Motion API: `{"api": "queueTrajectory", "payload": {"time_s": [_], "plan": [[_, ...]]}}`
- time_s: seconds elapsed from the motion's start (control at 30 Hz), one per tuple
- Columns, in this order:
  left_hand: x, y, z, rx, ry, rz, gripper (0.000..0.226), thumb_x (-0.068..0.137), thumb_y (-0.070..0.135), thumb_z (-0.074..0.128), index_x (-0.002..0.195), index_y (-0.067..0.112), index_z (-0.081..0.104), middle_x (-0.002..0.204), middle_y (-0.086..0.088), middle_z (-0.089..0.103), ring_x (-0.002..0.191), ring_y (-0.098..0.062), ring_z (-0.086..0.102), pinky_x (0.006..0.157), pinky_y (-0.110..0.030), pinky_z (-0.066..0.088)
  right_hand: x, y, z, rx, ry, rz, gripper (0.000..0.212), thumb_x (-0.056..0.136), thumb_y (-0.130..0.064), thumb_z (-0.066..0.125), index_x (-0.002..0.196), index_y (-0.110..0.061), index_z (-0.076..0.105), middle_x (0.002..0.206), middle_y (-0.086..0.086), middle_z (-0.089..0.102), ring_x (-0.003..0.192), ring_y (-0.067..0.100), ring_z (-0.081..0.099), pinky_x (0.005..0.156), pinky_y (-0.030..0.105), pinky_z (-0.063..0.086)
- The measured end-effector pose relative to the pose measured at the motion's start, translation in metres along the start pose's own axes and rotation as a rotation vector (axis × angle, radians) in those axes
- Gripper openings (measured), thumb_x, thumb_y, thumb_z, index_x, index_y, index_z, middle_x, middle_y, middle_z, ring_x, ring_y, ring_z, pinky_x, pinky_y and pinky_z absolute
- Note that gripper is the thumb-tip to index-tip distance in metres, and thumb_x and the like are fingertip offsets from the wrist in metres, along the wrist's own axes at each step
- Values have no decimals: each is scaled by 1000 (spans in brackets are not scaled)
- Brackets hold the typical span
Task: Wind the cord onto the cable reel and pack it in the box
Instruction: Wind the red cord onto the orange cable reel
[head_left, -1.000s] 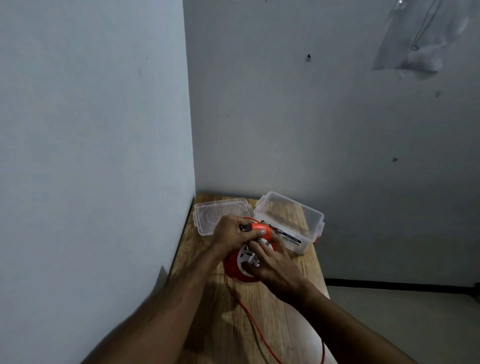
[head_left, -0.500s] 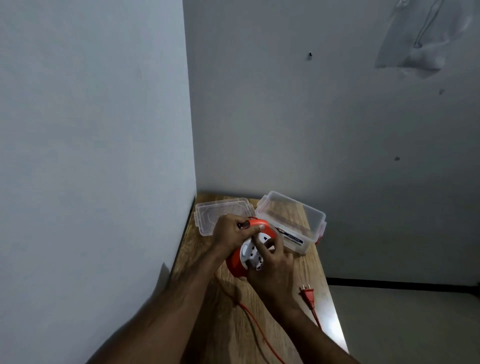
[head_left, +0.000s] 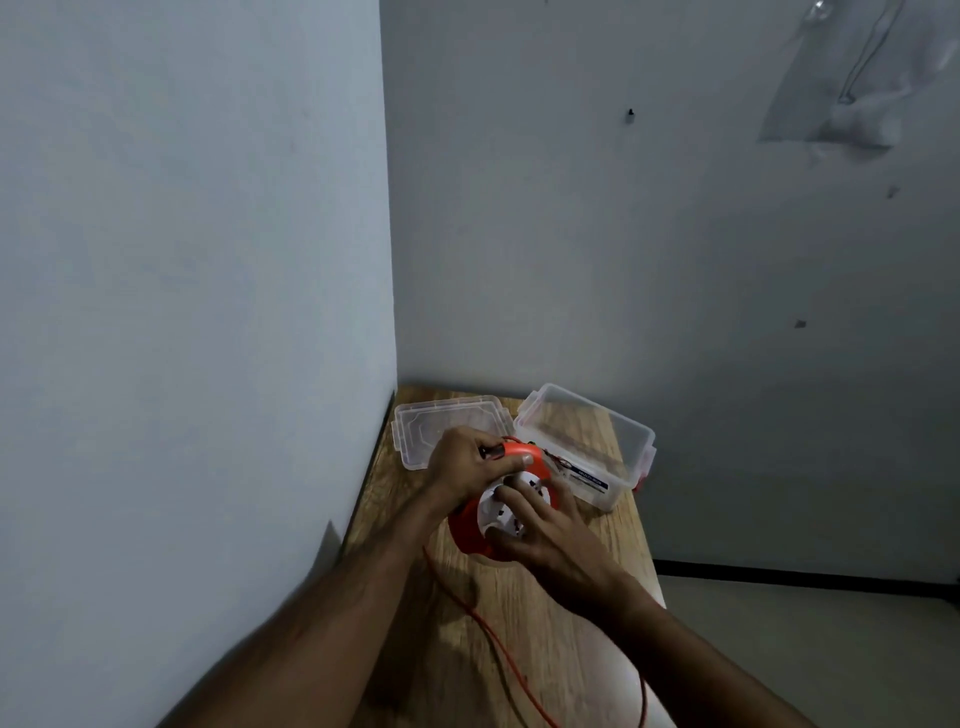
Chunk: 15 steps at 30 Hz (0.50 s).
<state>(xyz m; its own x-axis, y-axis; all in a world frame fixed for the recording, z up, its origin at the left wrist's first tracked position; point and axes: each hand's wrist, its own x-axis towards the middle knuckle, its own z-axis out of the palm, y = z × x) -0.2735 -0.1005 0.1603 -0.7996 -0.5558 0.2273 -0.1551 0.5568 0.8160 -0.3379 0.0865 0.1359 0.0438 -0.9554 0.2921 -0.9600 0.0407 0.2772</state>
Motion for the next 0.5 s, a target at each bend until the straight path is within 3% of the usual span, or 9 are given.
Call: {"api": "queueTrajectory", "payload": {"time_s": [0.13,0.23,0.33,0.5], "plan": [[3,-2,-1,16,-18,12,49,78,60,78,107,21,81,95,6,81,81,-5,74,78,-35,64,6,11,-8,-61,-28,-29,62,83,-37,78,139,-33,52,156,13,37,147,34,33,116,64,31],[3,2,0,1,-35,22,56,75,65,76,107,20,82,95,5,81,81,-5,75,77,-36,65,9,9,-8,-75,-10,6,64,79,-37,81,136,-32,54,148,13,44,140,33,40,111,64,36],[5,2,2,-5,-10,39,63,71,71,72,106,20,82,95,5,81,81,-5,75,77,-35,64,8,4,-3,-51,29,112,59,76,-39,84,130,-33,59,138,12,51,132,31,47,108,60,39],[7,1,5,-20,41,61,56,74,65,78,107,20,82,98,4,81,83,-1,74,78,-31,64,10,-9,8,135,70,383,56,79,-45,82,130,-39,59,132,9,48,123,31,52,94,49,47]]}}
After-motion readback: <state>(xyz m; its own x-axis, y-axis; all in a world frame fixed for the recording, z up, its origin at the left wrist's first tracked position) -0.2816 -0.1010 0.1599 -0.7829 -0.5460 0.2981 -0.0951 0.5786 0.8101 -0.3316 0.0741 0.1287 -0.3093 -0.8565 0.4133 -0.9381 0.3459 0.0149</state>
